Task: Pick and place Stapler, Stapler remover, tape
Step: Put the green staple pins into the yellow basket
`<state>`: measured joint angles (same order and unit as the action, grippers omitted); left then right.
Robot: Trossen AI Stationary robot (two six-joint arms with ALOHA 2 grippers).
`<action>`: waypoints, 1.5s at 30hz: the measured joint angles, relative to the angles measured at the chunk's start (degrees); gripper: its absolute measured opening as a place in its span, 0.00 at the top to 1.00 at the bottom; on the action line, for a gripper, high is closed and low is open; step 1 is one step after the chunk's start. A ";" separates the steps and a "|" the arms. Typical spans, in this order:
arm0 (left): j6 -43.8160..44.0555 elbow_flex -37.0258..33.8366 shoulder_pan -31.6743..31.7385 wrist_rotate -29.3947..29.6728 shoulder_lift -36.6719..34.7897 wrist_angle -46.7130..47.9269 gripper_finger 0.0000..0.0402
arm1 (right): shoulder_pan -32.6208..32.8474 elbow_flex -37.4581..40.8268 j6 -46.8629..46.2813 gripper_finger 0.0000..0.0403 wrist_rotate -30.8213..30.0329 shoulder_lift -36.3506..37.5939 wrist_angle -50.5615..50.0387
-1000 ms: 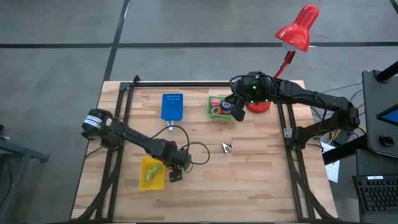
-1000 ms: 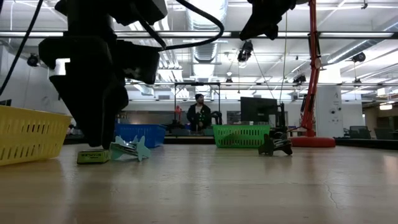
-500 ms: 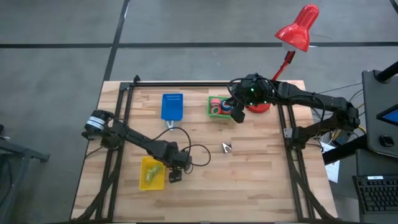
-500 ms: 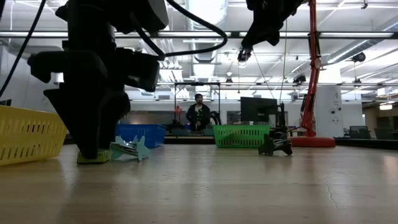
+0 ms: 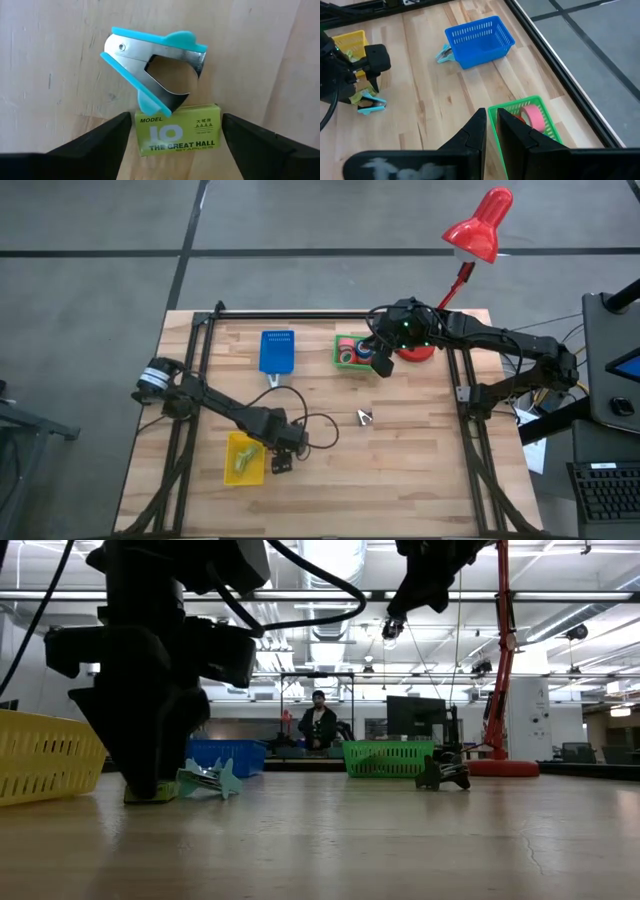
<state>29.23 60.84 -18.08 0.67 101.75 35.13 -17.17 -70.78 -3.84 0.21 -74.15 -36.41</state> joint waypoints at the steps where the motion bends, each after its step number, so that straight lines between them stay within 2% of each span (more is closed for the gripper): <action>1: -0.46 0.00 0.00 0.12 0.00 0.10 0.22 | -0.02 0.00 0.00 0.89 0.00 0.00 0.19; 11: -0.61 -0.11 0.08 1.46 -0.64 0.69 0.36 | -0.02 0.00 0.00 0.89 0.00 0.00 1.06; 21: -0.10 0.32 0.62 2.78 -1.36 4.98 0.38 | -0.02 0.00 0.00 0.89 -0.19 0.00 1.28; 29: 0.68 7.01 3.38 3.99 -1.51 11.01 0.38 | -0.02 0.00 0.00 0.89 -0.18 0.00 2.65; 35: -3.32 14.48 3.32 2.01 -1.55 24.80 0.38 | -0.02 0.00 0.00 0.89 -0.17 0.00 2.72; 38: -5.15 17.67 3.05 0.00 -1.62 28.47 0.38 | -0.02 0.00 0.62 0.89 -0.20 0.00 2.78; 45: -8.43 19.74 3.65 2.04 -1.62 20.57 0.38 | -0.02 0.00 1.07 0.89 -0.22 0.00 2.82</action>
<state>20.80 80.58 -14.43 2.71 100.14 55.70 -17.19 -70.78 -2.77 -0.01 -74.15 -33.59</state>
